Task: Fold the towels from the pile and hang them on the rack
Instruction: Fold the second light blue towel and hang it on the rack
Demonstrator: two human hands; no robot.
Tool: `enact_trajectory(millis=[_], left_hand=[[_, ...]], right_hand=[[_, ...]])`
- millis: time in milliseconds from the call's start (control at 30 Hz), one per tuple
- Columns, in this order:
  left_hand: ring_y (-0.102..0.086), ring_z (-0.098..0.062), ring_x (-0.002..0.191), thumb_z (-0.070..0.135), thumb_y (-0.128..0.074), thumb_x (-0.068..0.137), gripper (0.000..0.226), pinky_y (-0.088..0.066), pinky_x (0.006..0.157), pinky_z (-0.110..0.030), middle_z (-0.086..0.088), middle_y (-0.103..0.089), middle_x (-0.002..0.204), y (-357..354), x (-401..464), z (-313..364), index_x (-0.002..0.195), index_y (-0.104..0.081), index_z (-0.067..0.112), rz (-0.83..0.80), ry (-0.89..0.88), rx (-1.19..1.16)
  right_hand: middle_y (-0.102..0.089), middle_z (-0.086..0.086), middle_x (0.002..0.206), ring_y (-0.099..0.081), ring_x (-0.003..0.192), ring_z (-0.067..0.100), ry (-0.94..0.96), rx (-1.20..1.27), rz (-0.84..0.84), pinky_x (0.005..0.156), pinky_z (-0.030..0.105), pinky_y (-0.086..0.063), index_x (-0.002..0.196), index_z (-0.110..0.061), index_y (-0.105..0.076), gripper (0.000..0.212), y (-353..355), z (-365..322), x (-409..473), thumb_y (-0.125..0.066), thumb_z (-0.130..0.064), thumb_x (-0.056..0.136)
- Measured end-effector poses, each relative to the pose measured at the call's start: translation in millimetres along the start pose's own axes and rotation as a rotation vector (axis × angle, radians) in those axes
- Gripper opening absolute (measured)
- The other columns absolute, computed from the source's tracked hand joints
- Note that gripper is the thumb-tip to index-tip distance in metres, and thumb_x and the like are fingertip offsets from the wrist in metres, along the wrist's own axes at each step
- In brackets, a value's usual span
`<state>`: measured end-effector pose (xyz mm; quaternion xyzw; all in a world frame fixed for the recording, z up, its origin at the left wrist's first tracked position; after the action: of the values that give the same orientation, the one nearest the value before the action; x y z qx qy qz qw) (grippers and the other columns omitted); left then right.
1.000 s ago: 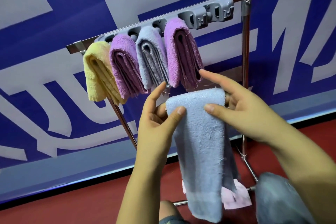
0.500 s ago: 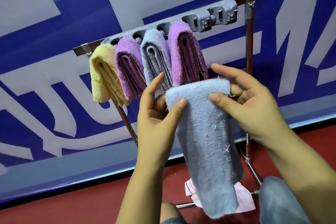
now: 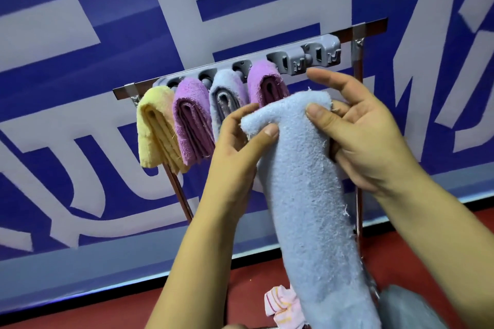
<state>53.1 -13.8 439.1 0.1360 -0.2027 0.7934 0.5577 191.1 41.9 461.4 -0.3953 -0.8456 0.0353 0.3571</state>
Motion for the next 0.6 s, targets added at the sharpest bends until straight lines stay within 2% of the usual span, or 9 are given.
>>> enact_trajectory(millis=[67, 100, 200, 300, 367, 433, 500, 600], left_hand=[[-0.061, -0.019, 0.089, 0.015, -0.067, 0.075, 0.014, -0.048, 0.084, -0.036, -0.003, -0.068, 0.090, -1, 3, 4, 0.088, -0.068, 0.020, -0.029, -0.010, 0.016], [-0.060, -0.019, 0.086, 0.014, -0.066, 0.075, 0.009, -0.046, 0.082, -0.036, -0.003, -0.066, 0.085, -1, 5, 6, 0.081, -0.068, 0.021, -0.036, -0.022, 0.023], [-0.061, -0.018, 0.085, 0.012, -0.065, 0.076, 0.008, -0.047, 0.080, -0.034, -0.003, -0.067, 0.084, -8, 15, 13, 0.082, -0.068, 0.017, -0.069, -0.027, 0.019], [-0.063, -0.017, 0.083, 0.013, -0.064, 0.077, 0.010, -0.048, 0.077, -0.035, -0.001, -0.069, 0.083, -19, 26, 13, 0.085, -0.069, 0.016, -0.122, 0.019, 0.003], [-0.065, -0.016, 0.080, 0.014, -0.064, 0.077, 0.010, -0.050, 0.070, -0.031, 0.001, -0.070, 0.081, -25, 33, 11, 0.083, -0.069, 0.019, -0.143, 0.035, 0.000], [-0.066, -0.015, 0.077, 0.014, -0.065, 0.076, 0.011, -0.050, 0.065, -0.027, 0.000, -0.071, 0.082, -30, 40, 11, 0.085, -0.069, 0.019, -0.160, 0.046, -0.020], [-0.066, -0.016, 0.077, 0.009, -0.066, 0.080, 0.011, -0.051, 0.065, -0.026, -0.001, -0.071, 0.083, -34, 47, 11, 0.088, -0.068, 0.016, -0.176, 0.056, -0.027], [-0.066, -0.019, 0.080, 0.002, -0.060, 0.087, 0.014, -0.051, 0.071, -0.030, -0.003, -0.071, 0.083, -38, 58, 10, 0.092, -0.067, 0.013, -0.177, 0.059, -0.015]], right_hand=[[-0.073, 0.000, 0.073, -0.068, 0.073, 0.009, 0.002, -0.077, -0.003, 0.066, 0.021, -0.055, 0.111, -0.025, -0.056, 0.039, 3, -5, 4, -0.059, -0.006, 0.078], [-0.074, 0.000, 0.075, -0.069, 0.073, 0.008, 0.004, -0.145, -0.009, 0.066, 0.021, -0.055, 0.111, -0.027, -0.056, 0.038, 5, -8, 7, -0.058, -0.004, 0.081], [-0.074, -0.004, 0.076, -0.068, 0.073, 0.005, 0.028, -0.423, -0.031, 0.065, 0.019, -0.055, 0.114, -0.031, -0.056, 0.038, 13, -20, 12, -0.057, -0.005, 0.087], [-0.067, -0.002, 0.073, -0.062, 0.071, 0.006, 0.107, -0.896, 0.032, 0.069, 0.023, -0.051, 0.115, -0.041, -0.055, 0.034, 28, -34, 21, -0.062, -0.028, 0.084], [-0.059, -0.009, 0.077, -0.057, 0.075, 0.003, 0.155, -1.109, 0.072, 0.072, 0.019, -0.044, 0.115, -0.045, -0.055, 0.039, 35, -43, 30, -0.063, -0.042, 0.077], [-0.058, -0.018, 0.095, -0.055, 0.090, -0.006, 0.186, -1.156, 0.032, 0.078, 0.009, -0.041, 0.116, -0.044, -0.055, 0.046, 38, -49, 39, -0.064, -0.046, 0.072], [-0.055, -0.027, 0.109, -0.051, 0.102, -0.015, 0.134, -1.114, -0.098, 0.083, 0.001, -0.037, 0.117, -0.044, -0.052, 0.047, 37, -50, 49, -0.067, -0.042, 0.073], [-0.062, -0.019, 0.109, -0.056, 0.105, -0.008, 0.048, -1.074, -0.347, 0.088, 0.008, -0.044, 0.110, -0.038, -0.054, 0.038, 33, -49, 59, -0.071, -0.026, 0.078]])
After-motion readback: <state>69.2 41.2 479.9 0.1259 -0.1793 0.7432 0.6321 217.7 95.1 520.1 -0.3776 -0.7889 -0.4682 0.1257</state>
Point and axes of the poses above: each hand's wrist, its own x-axis towards the middle knuckle, its own y-axis out of the back of the hand, z = x × y, the point moved 5 cm from there along x, towards the middle knuckle
